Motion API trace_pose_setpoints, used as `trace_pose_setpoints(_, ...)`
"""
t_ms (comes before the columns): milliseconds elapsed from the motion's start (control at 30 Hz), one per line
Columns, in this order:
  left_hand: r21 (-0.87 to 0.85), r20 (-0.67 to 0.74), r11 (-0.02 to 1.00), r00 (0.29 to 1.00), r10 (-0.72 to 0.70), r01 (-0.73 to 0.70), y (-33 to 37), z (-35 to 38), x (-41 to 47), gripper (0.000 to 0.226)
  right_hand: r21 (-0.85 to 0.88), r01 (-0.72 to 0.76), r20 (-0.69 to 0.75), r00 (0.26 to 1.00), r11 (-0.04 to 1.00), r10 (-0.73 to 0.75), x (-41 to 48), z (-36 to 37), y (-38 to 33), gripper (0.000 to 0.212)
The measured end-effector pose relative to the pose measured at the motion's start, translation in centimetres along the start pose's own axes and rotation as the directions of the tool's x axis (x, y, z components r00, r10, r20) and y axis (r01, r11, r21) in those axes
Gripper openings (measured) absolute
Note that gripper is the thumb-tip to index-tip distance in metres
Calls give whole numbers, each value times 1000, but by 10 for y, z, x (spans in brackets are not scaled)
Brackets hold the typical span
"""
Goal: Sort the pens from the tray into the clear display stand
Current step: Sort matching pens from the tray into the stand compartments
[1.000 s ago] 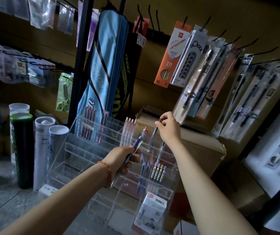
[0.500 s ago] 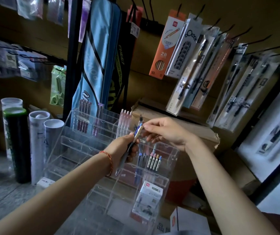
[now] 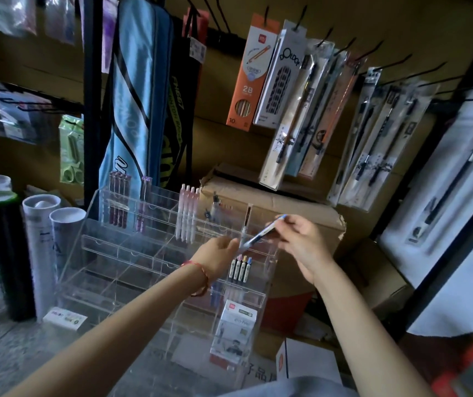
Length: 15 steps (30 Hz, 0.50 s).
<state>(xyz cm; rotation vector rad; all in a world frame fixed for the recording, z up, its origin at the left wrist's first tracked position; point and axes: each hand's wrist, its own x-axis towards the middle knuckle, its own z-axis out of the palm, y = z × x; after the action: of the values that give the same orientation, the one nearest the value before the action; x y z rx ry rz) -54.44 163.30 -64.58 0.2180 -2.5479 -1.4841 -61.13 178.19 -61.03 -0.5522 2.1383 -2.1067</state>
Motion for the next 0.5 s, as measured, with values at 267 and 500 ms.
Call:
trace_pose_setpoints(267,635,158,744,978,139,-208,-43,16,4,55,-495,201,-19,970,845,-241,5,-14,29,9)
trace_pose_setpoints(500,634,217,742,971,100,-219,-46,30,3,61,-388,266,-91,942,883,-324,10,-19,23,11)
